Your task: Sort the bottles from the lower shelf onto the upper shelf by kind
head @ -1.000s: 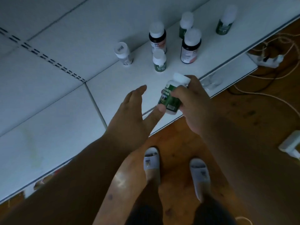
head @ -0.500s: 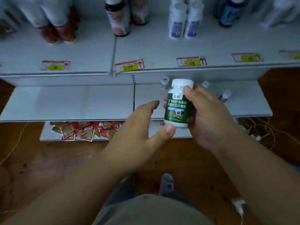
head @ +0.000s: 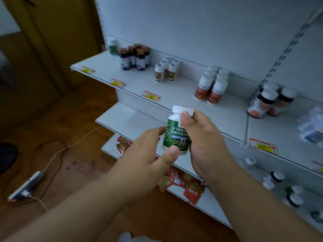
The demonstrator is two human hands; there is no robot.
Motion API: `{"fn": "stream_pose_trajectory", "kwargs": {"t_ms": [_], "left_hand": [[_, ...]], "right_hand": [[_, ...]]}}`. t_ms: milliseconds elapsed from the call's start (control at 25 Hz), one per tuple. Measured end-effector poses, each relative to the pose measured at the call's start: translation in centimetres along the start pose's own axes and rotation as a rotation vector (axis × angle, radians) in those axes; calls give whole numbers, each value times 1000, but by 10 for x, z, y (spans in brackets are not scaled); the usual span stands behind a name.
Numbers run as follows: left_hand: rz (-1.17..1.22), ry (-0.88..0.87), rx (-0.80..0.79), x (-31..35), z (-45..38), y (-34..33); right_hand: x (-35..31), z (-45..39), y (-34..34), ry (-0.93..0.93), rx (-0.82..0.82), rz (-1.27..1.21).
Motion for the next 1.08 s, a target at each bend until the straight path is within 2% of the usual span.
{"fn": "stream_pose_trajectory", "kwargs": {"t_ms": [160, 280, 480, 720, 880, 1080], "left_hand": [[-80, 54, 106, -60, -2, 112], [-80, 95, 114, -92, -16, 158], [-43, 139, 131, -152, -82, 205], [-106, 197, 141, -219, -174, 276], [-151, 205, 94, -267, -233, 315], [-224, 38, -84, -318, -359, 346]], "right_hand": [[13, -53, -114, 10, -87, 49], [21, -89, -162, 14, -144, 102], [48, -182, -200, 26, -134, 194], [75, -316, -249, 10, -160, 256], [88, -393, -273, 23, -85, 268], [118, -487, -273, 88, 167, 397]]}}
Point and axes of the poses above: each hand's wrist, its own z-axis away from the middle knuckle, its own y-axis out of the back of the hand, x = y × z, the point moved 10 cm from there along -z, towards the middle knuckle, and after that the axes turned 4 degrees about y, right-handed, at the moved point
